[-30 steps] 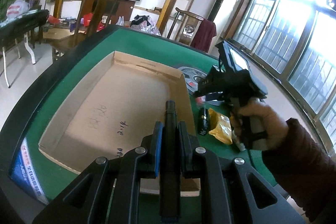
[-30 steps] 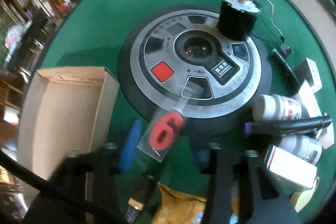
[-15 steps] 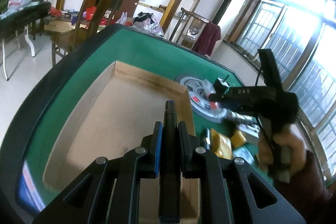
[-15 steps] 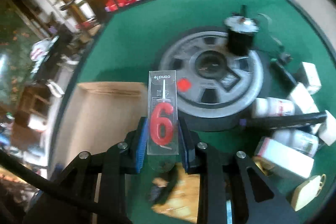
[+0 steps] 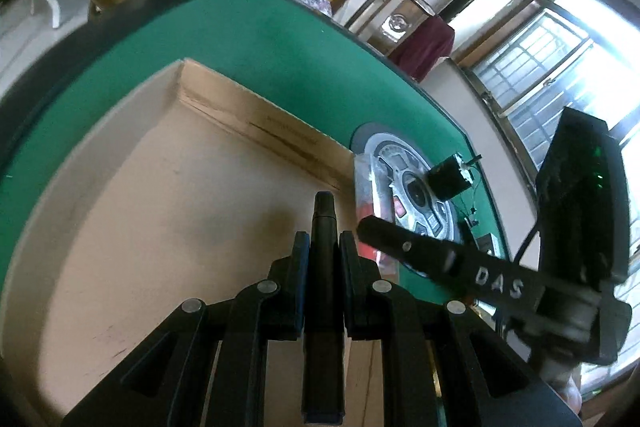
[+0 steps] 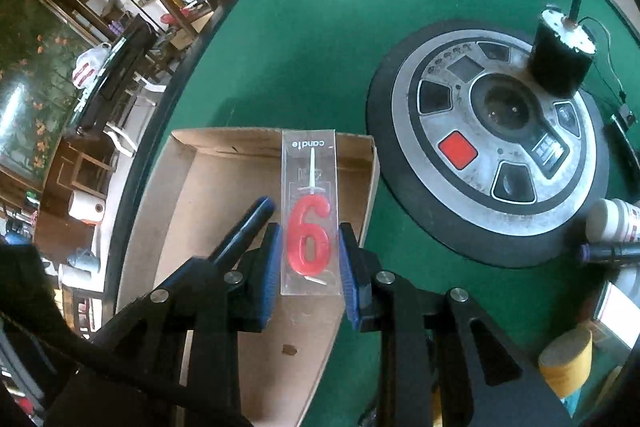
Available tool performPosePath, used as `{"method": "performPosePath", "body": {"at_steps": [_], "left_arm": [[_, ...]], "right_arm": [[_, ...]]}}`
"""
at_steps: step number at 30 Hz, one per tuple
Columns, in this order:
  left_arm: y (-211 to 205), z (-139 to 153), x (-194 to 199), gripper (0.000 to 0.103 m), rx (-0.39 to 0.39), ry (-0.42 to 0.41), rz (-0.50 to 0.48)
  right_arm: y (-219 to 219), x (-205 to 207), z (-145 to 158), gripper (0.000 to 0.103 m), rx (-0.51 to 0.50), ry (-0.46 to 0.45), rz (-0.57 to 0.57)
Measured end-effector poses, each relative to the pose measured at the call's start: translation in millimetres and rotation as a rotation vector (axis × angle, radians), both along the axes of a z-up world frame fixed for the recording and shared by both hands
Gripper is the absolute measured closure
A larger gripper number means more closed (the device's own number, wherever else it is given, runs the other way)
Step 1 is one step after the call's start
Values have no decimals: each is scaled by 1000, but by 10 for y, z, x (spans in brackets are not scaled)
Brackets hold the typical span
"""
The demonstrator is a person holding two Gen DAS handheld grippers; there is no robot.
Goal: Organize objects
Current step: 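Open the left tool to drop the marker while the right tool releases the candle in the box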
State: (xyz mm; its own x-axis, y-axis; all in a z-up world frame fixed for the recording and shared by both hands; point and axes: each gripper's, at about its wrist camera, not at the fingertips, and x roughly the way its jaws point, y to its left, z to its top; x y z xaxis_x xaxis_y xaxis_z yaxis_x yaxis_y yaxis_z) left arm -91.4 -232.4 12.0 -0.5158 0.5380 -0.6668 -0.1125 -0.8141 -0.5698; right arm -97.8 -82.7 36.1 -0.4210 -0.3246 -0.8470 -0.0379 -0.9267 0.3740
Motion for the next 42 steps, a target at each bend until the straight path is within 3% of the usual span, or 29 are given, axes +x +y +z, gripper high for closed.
{"method": "performPosePath", "body": {"at_steps": [5, 9, 14, 18, 23, 28, 29, 35, 38, 42], "left_arm": [[-13, -27, -37, 87, 83, 14, 2], [-119, 26, -4, 56, 98, 36, 20], [-432, -83, 158, 56, 98, 1, 170], [-616, -238, 354, 56, 131, -53, 255], [-661, -208, 686, 56, 131, -6, 267], [-479, 7, 961, 56, 8, 9, 193], [-402, 38, 1037, 55, -50, -3, 178], [71, 22, 1147, 55, -191, -87, 111], [385, 71, 1088, 56, -323, -69, 86], [483, 153, 899, 56, -311, -66, 100]], "right_arm": [[26, 25, 9, 77, 3, -7, -14], [118, 75, 86, 77, -17, 32, -26], [279, 327, 309, 62, -11, 138, -56], [363, 513, 339, 61, 18, 168, -51], [534, 757, 274, 61, -9, 164, -57], [687, 968, 284, 61, -23, 177, -54], [739, 1027, 306, 61, -29, 186, -54], [1064, 1319, 428, 58, -25, 246, -96], [1212, 1435, 441, 58, -34, 255, -118], [1439, 1544, 414, 58, -46, 253, -152]]}}
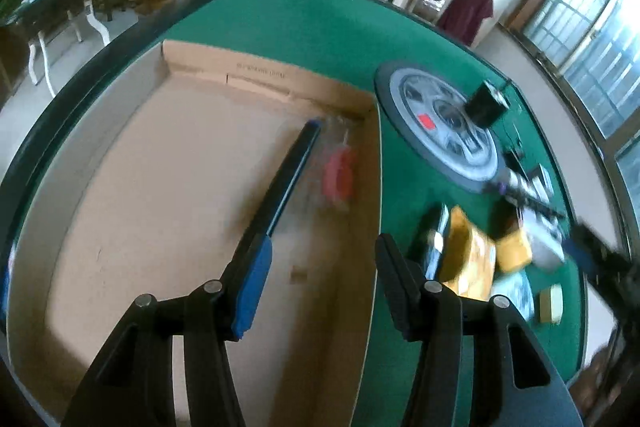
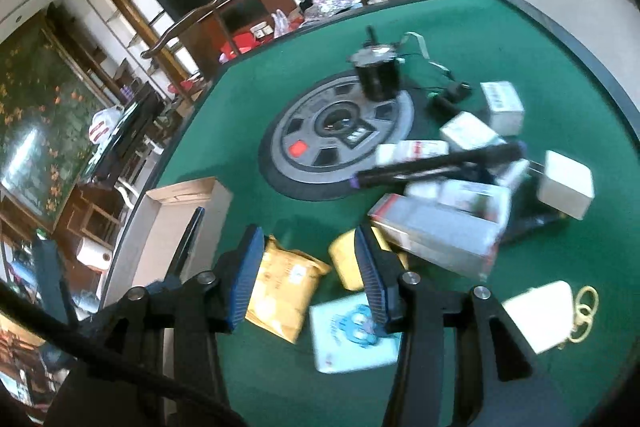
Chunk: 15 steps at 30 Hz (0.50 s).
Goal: Organize objects
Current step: 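Open the left tool to drop the marker while the right tool releases the candle in the box, then grasp the black lipstick tube with gold band using the left tool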
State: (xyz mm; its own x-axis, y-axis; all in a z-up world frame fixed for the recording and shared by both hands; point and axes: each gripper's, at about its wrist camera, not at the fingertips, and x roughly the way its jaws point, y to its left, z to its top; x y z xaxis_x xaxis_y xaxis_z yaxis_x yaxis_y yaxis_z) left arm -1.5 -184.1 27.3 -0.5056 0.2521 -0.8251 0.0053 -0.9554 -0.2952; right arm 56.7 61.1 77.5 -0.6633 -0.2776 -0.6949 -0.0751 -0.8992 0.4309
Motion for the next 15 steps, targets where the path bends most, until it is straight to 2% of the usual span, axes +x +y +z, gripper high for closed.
{"method": "performPosePath", "body": {"at_steps": [4, 6, 9, 12, 15], "left_arm": [[-24, 194, 23, 56, 24, 72, 14], [99, 354, 163, 54, 18, 139, -31], [485, 508, 386, 42, -72, 213, -152], [910, 451, 554, 42, -158, 234, -281], [1191, 336, 626, 42, -234, 241, -361]], "right_arm": [[278, 97, -11, 58, -19, 6, -43], [408, 142, -11, 58, -20, 14, -69], [684, 192, -52, 51, -13, 36, -142], [861, 207, -119, 51, -11, 54, -193], [1025, 204, -226, 51, -3, 57, -240]]}}
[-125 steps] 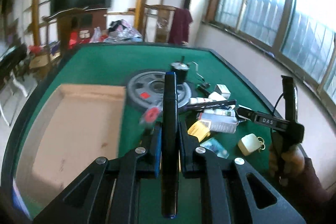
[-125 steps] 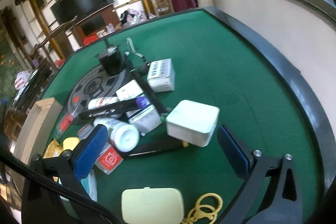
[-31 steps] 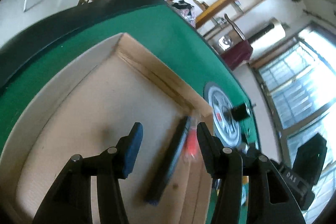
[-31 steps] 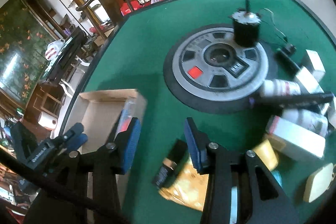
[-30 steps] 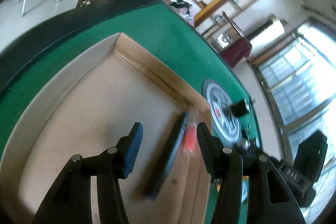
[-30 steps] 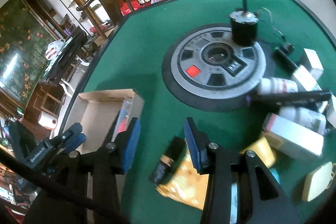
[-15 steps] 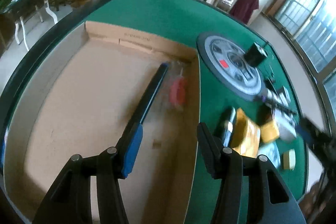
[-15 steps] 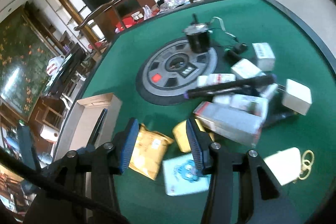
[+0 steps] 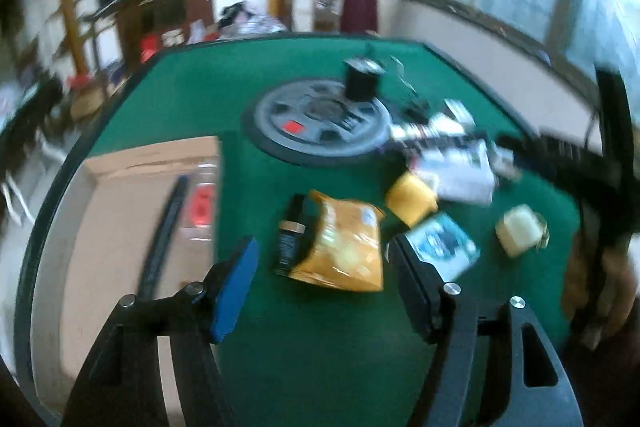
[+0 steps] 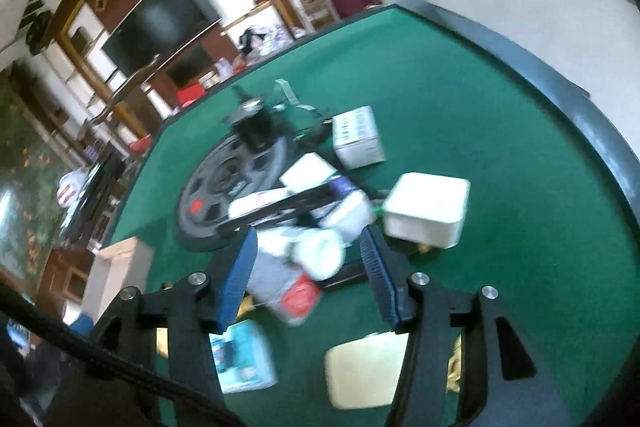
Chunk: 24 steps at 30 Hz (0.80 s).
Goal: Organize objects
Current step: 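Grasp the black lipstick tube with gold band using the left tool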
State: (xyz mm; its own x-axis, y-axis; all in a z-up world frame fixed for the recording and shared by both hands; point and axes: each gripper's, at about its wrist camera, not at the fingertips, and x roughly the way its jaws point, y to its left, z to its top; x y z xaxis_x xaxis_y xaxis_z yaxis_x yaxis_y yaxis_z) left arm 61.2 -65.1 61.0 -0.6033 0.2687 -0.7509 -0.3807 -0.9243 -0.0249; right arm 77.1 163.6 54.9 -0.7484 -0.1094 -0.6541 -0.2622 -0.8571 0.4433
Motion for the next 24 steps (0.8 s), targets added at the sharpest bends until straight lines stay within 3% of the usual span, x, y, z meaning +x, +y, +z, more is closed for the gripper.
{"method": "performPosePath", "body": {"at_steps": [2, 4, 10, 14, 15, 20, 22, 24], "left_arm": [[175, -106, -9, 42, -67, 3, -30], [216, -152, -17, 42, -78, -9, -35], [86, -217, -279, 42, -58, -51, 59], [-111, -286, -464, 42, 49, -140, 115], [-116, -294, -463, 42, 45, -137, 113], [-51, -305, -537, 42, -73, -76, 133], [-25, -328, -602, 47, -105, -76, 120], [-18, -357, -667, 71, -118, -97, 97]], "right_arm": [[89, 4, -68, 51, -25, -6, -14], [151, 4, -111, 51, -49, -13, -19], [179, 16, -117, 51, -36, -1, -1], [129, -19, -146, 51, -44, -19, 38], [120, -22, -149, 51, -41, -21, 41], [90, -26, -167, 51, -30, -28, 50], [79, -35, -184, 51, -26, -37, 52], [69, -37, -194, 51, -23, -44, 51]]}}
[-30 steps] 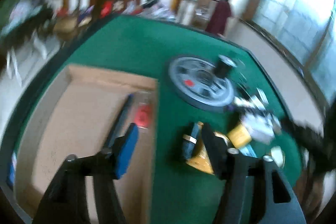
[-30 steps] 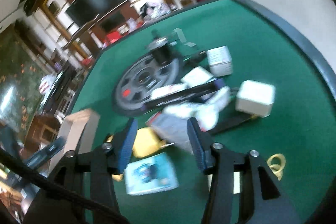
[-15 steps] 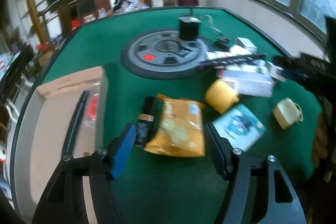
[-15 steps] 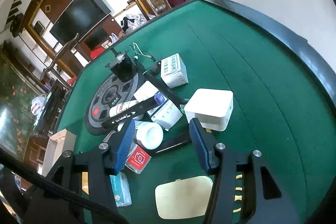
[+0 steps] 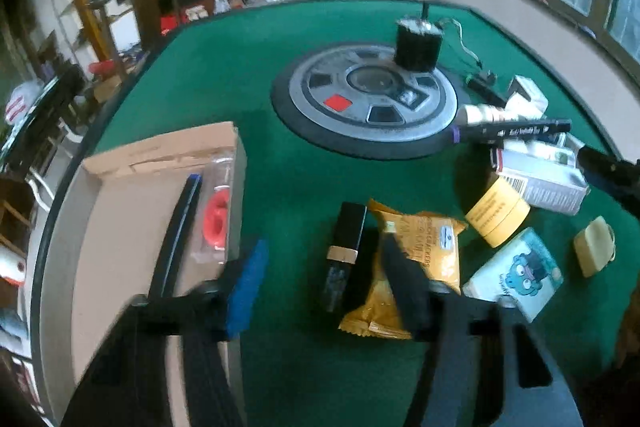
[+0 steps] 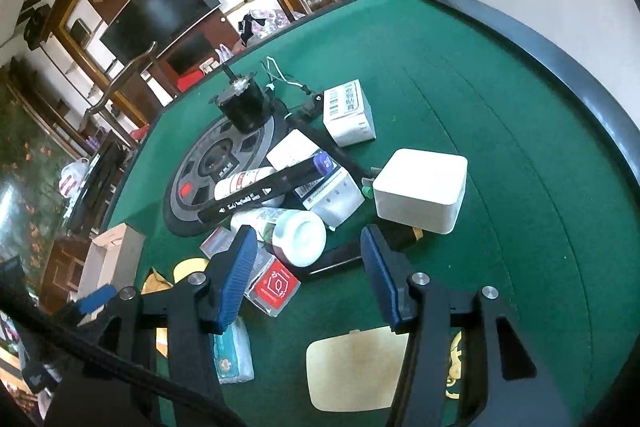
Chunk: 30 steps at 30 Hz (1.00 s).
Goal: Organize objects
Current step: 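Grasp the black lipstick tube with gold band using the left tool, then grasp the yellow cracker bag with the right tool while the left tool carries the lipstick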
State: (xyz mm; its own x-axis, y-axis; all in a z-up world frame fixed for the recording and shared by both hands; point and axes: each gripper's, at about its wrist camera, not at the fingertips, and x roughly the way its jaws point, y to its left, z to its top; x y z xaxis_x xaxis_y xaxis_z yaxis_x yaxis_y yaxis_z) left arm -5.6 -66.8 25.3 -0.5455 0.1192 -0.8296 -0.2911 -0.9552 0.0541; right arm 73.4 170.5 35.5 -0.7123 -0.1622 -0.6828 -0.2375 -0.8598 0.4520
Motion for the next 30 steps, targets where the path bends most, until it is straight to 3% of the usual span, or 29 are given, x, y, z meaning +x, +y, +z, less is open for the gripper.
{"method": "performPosePath", "body": {"at_steps": [2, 6, 11, 14, 17, 19, 25, 30], "left_arm": [[-28, -7, -49, 79, 2, -27, -12], [-85, -47, -57, 79, 24, -59, -49], [53, -204, -42, 78, -62, -93, -105], [169, -227, -28, 80, -95, -64, -133], [197, -235, -30, 89, -62, -63, -135], [214, -229, 17, 89, -64, -43, -124], [-16, -2, 190, 89, 85, -2, -86], [-341, 288, 529, 89, 196, 61, -68]], "right_arm": [[-5, 5, -5, 51, 3, -1, 0], [-11, 2, -7, 51, 8, -3, 0], [-50, -25, -28, 51, 9, -16, 18], [-84, -32, -27, 51, 18, -17, 29], [-93, -34, -25, 51, 31, -17, 26], [-90, -39, -28, 51, 34, -19, 25], [-117, -25, -18, 51, 52, -5, 32], [-321, 14, 119, 51, 47, 53, 117]]}}
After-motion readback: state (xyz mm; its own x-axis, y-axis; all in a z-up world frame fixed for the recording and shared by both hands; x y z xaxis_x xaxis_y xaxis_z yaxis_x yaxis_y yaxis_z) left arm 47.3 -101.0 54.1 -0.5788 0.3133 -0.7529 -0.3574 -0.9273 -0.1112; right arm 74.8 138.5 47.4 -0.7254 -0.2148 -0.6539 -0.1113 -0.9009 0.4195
